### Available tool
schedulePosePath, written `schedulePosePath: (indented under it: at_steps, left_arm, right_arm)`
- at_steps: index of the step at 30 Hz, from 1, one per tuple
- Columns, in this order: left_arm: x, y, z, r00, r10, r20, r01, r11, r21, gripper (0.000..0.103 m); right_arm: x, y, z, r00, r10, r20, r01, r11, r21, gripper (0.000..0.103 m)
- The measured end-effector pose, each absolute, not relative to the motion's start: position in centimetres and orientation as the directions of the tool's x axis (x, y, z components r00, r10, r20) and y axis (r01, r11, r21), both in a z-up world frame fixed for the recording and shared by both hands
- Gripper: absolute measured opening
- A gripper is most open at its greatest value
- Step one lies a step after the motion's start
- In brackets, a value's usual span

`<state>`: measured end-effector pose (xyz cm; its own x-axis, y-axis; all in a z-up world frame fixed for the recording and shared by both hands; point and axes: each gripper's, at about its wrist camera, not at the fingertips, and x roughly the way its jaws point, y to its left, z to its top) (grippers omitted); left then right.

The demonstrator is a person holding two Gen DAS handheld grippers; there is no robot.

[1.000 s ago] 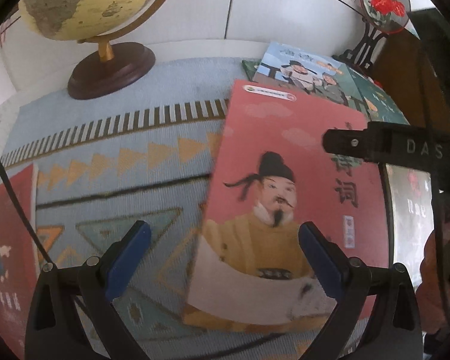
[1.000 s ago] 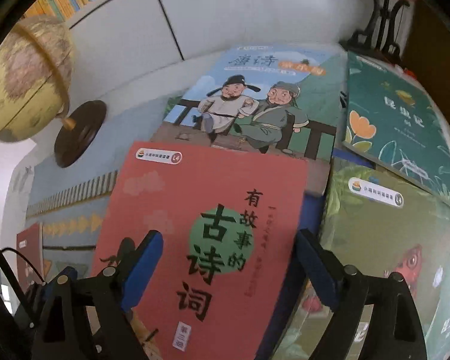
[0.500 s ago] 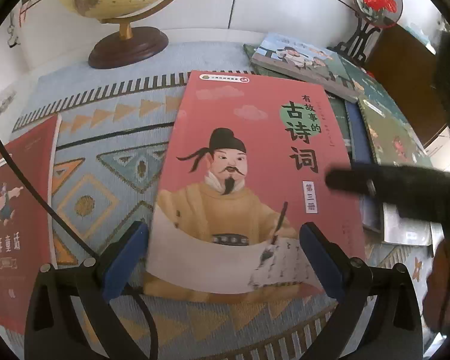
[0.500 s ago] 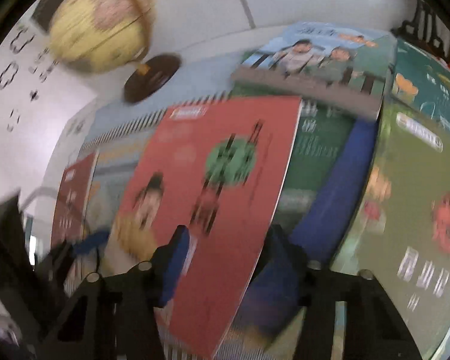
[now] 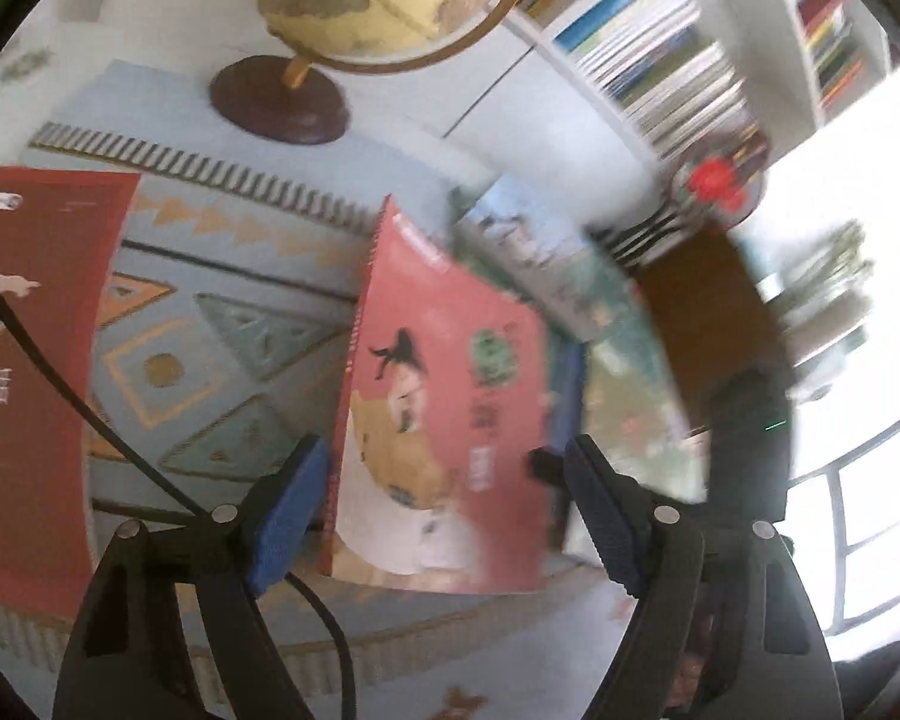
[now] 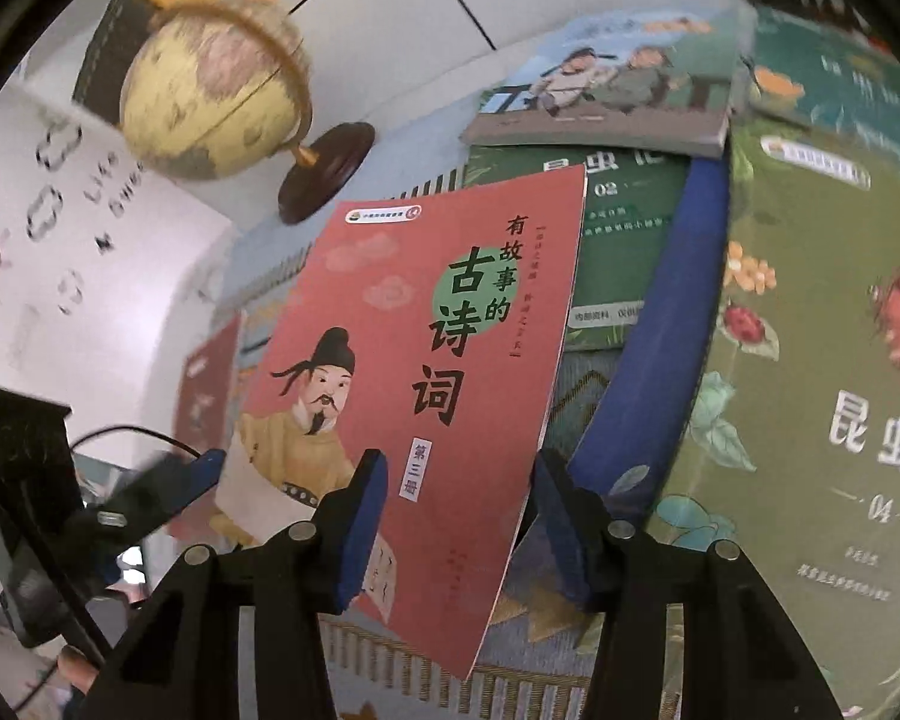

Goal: Organize books
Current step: 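Close the right tool on the pink book and lift it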

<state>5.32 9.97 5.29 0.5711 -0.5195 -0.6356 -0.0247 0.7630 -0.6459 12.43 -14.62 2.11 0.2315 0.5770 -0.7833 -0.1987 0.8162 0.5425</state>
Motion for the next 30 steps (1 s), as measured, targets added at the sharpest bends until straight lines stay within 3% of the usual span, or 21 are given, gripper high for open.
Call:
schedulePosePath:
  at_steps: [4,7,9,10,12,17,24,25,26,27,29,30]
  left_arm:
    - [6.7,9.3,2.8,0.528,-0.593,-0.608,-0.082,0.677,-0.731,0.078]
    - [7.3,7.3,2.4,0.507,-0.550,-0.664,-0.098,0.728,-0.678,0.066]
    - [7.7,6.7,2.1,0.486,-0.528,-0.697,-0.128,0.746,-0.654,0.043]
    - [7.8,6.8,2.0,0.486,-0.514,-0.707,-0.152,0.747,-0.648,0.036]
    - [7.9,7.6,1.9,0.490,-0.543,-0.682,-0.191,0.696,-0.692,0.013]
    - [8.0,8.8,1.9,0.495,-0.666,-0.559,-0.222,0.524,-0.822,0.012]
    - [7.8,8.8,1.4,0.496,-0.722,-0.482,-0.258,0.407,-0.876,0.012]
    - [7.8,8.8,1.4,0.496,-0.722,-0.483,-0.259,0.408,-0.876,0.012]
    - [7.7,8.7,1.4,0.494,-0.720,-0.488,-0.260,0.413,-0.873,0.012]
    - [7.8,8.7,1.4,0.493,-0.711,-0.501,-0.262,0.428,-0.865,0.012]
    - [7.9,8.7,1.4,0.486,-0.694,-0.531,-0.268,0.460,-0.846,0.012]
    - [7.9,8.6,1.3,0.474,-0.679,-0.561,-0.272,0.492,-0.827,0.013]
  right_arm:
    - [13.0,-15.4,0.4,0.180,0.684,-0.707,-0.088,0.727,0.681,0.050]
    - [12.5,-15.3,0.5,0.175,0.692,-0.701,-0.084,0.719,0.690,0.050]
    - [12.4,-15.0,0.6,0.162,0.689,-0.707,-0.084,0.723,0.685,0.050]
    - [12.4,-14.9,0.5,0.154,0.690,-0.707,-0.074,0.722,0.688,0.050]
    - [12.3,-15.1,1.0,0.136,0.696,-0.705,-0.058,0.716,0.696,0.054]
    - [11.0,-15.7,1.9,0.118,0.709,-0.696,-0.056,0.704,0.708,0.075]
    - [11.7,-15.9,-1.0,0.115,0.845,-0.522,0.138,0.507,0.851,0.075]
    - [11.9,-15.8,-1.1,0.125,0.855,-0.504,0.155,0.485,0.861,0.071]
    - [12.0,-15.8,-1.1,0.141,0.856,-0.497,0.162,0.476,0.865,0.058]
    - [12.3,-15.7,-0.9,0.160,0.849,-0.505,0.165,0.481,0.861,0.055]
    - [12.3,-15.9,-0.6,0.198,0.826,-0.528,0.164,0.503,0.848,0.029]
    - [12.3,-16.2,-0.3,0.217,0.825,-0.521,0.157,0.498,0.853,0.025]
